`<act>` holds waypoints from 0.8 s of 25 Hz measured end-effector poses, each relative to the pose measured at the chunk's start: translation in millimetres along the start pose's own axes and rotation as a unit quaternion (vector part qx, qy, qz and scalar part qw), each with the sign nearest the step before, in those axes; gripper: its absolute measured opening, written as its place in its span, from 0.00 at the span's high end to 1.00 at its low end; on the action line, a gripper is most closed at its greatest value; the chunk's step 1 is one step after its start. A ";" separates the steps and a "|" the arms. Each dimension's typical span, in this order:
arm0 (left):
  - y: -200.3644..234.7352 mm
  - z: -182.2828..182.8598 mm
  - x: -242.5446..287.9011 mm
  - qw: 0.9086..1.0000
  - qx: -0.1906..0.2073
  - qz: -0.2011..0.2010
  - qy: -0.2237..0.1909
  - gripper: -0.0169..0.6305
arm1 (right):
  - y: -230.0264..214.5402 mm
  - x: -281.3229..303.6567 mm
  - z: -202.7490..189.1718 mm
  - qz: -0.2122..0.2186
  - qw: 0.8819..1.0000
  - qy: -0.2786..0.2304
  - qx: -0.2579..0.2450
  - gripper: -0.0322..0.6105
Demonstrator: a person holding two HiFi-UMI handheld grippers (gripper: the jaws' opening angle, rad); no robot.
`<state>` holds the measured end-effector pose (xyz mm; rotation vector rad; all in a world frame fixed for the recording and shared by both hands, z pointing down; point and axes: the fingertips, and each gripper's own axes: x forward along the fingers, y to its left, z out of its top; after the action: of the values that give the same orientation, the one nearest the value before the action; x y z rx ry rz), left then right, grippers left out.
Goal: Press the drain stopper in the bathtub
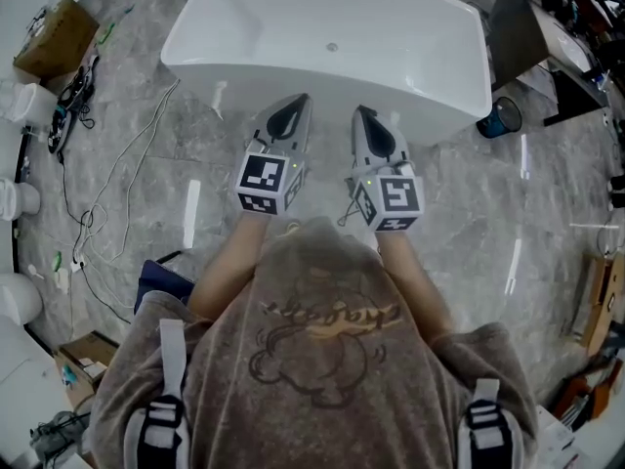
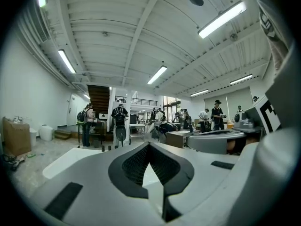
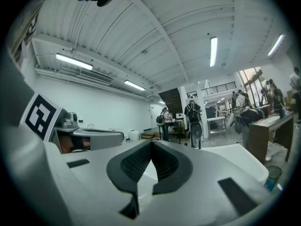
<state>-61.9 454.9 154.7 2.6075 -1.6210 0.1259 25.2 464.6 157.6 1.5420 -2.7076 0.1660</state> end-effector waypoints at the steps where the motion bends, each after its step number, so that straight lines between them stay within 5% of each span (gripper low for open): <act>1: 2.7 -1.5 -0.1 1.000 0.003 -0.004 0.000 0.98 | 2.9 1.5 -1.4 -0.002 1.000 -0.001 0.000 0.95; 20: 49.1 -11.0 22.1 0.999 0.010 -0.045 -0.003 0.98 | 11.7 44.4 -12.7 -0.050 0.999 -0.008 -0.007 0.95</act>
<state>-96.5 414.6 168.7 2.6929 -1.5076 0.1310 -8.0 433.9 172.5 1.6766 -2.6307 0.1332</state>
